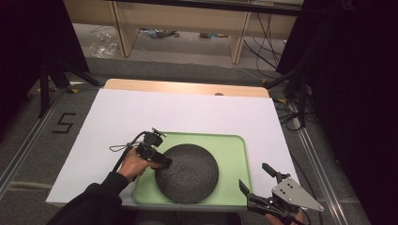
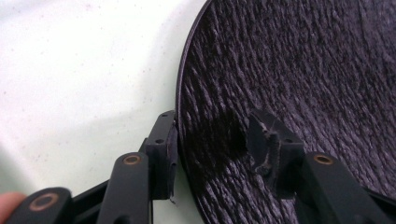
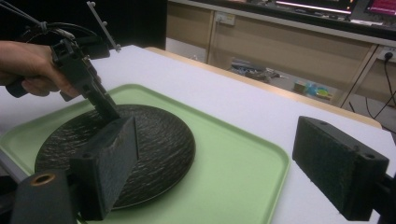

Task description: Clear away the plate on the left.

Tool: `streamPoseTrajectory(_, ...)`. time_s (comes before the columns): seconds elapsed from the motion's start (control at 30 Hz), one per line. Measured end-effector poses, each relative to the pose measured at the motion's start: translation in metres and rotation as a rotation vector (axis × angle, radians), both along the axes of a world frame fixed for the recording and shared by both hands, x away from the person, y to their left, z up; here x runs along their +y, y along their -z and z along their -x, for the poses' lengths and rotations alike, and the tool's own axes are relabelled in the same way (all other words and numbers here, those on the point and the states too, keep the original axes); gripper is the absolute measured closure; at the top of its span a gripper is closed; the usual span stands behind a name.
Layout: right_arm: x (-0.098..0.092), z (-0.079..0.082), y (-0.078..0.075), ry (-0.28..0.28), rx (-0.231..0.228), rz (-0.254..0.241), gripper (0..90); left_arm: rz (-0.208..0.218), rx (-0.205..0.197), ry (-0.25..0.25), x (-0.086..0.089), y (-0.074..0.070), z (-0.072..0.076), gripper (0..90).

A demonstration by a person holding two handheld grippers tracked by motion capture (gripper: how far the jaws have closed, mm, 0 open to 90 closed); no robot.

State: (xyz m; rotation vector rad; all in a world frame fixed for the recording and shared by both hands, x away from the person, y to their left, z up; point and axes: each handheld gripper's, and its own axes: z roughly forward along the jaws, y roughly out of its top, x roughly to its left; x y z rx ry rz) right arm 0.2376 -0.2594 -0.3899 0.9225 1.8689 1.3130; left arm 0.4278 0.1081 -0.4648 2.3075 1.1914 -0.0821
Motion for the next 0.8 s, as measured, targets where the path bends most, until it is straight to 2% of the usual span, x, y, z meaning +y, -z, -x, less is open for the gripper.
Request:
streamPoseTrajectory(0.07,0.000,0.001,0.000,-0.001,0.016,-0.006,15.4,0.009,-0.002,0.004,0.000,0.001,-0.001,54.3)
streamPoseTrajectory(0.2,0.000,0.000,0.000,-0.002,0.000,0.000,15.4,0.012,-0.011,0.011,0.000,0.001,-0.002,54.2)
streamPoseTrajectory(0.23,0.000,0.000,0.000,-0.001,-0.001,-0.001,15.4,-0.002,-0.044,0.013,0.002,-0.001,-0.002,55.2)
streamPoseTrajectory(0.3,0.000,0.000,0.000,-0.001,-0.001,0.000,15.4,0.005,-0.069,-0.016,0.003,-0.003,-0.001,54.1)
streamPoseTrajectory(0.4,-0.001,0.000,0.000,0.000,0.000,-0.001,15.4,-0.015,-0.081,0.009,0.009,-0.007,-0.001,51.4)
streamPoseTrajectory(0.43,-0.001,0.000,0.000,-0.003,0.005,0.002,15.4,-0.026,-0.108,0.001,0.012,-0.011,0.002,50.5)
streamPoseTrajectory(0.47,-0.001,0.000,0.000,-0.003,0.005,0.001,15.4,0.003,-0.120,-0.034,0.011,-0.012,0.004,49.8)
streamPoseTrajectory(0.53,-0.001,0.000,0.000,0.000,0.001,-0.002,15.4,0.018,-0.128,-0.034,0.014,-0.015,0.006,48.6)
streamPoseTrajectory(0.57,-0.001,0.000,0.000,0.000,-0.001,-0.001,15.4,0.007,-0.133,-0.011,0.017,-0.017,0.006,47.7)
streamPoseTrajectory(0.6,0.000,0.000,0.000,-0.001,-0.001,-0.001,15.4,0.015,-0.134,-0.008,0.018,-0.019,0.007,45.9)
streamPoseTrajectory(0.63,0.000,0.000,0.000,-0.001,-0.001,0.000,15.4,0.044,-0.152,-0.038,0.017,-0.020,0.009,44.1)
streamPoseTrajectory(0.8,-0.001,0.000,0.000,-0.003,0.005,0.000,15.4,0.056,-0.203,-0.033,0.027,-0.029,0.018,35.7)
